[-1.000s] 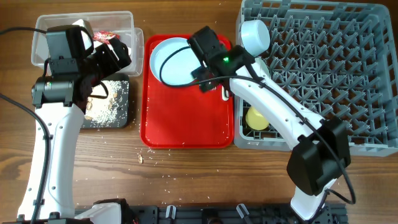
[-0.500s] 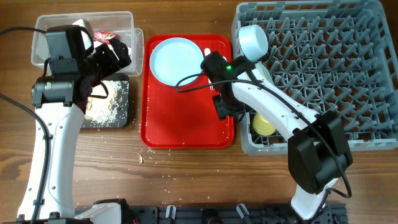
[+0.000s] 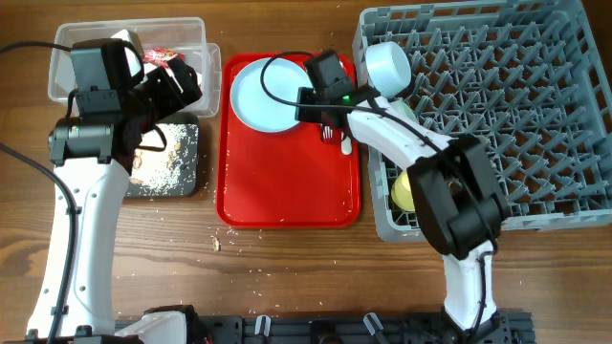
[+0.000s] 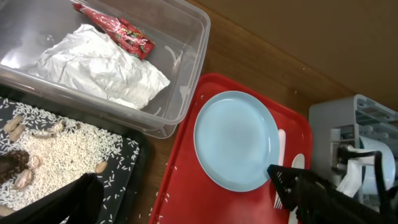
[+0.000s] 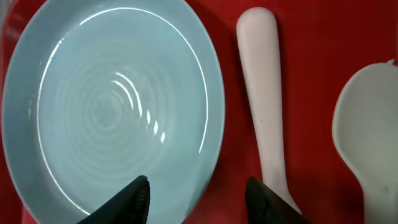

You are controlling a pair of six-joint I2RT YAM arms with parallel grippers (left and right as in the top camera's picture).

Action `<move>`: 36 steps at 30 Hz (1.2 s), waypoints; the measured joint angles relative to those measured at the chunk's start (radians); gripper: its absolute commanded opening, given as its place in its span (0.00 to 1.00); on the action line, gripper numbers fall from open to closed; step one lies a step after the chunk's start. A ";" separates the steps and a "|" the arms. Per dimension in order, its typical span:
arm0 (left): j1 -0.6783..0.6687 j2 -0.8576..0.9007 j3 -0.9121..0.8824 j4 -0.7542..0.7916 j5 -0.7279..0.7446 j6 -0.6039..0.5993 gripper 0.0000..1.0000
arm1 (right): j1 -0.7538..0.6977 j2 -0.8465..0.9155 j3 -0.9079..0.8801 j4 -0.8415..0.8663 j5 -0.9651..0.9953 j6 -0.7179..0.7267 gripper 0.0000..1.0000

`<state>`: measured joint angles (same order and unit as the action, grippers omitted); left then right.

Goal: Sort waste into correct bins and load items into the dishwasher rack
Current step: 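Grasp the light-blue plate with the right gripper and stand it in the rack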

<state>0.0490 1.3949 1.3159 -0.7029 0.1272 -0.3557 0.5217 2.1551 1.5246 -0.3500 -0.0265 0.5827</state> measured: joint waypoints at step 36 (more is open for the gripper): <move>0.000 0.000 0.000 0.000 0.000 0.000 1.00 | -0.337 -0.186 0.106 -0.008 0.964 -1.024 1.00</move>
<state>0.0490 1.3949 1.3159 -0.7029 0.1272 -0.3561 0.1844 1.9690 1.6306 -0.3580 0.9379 -0.4412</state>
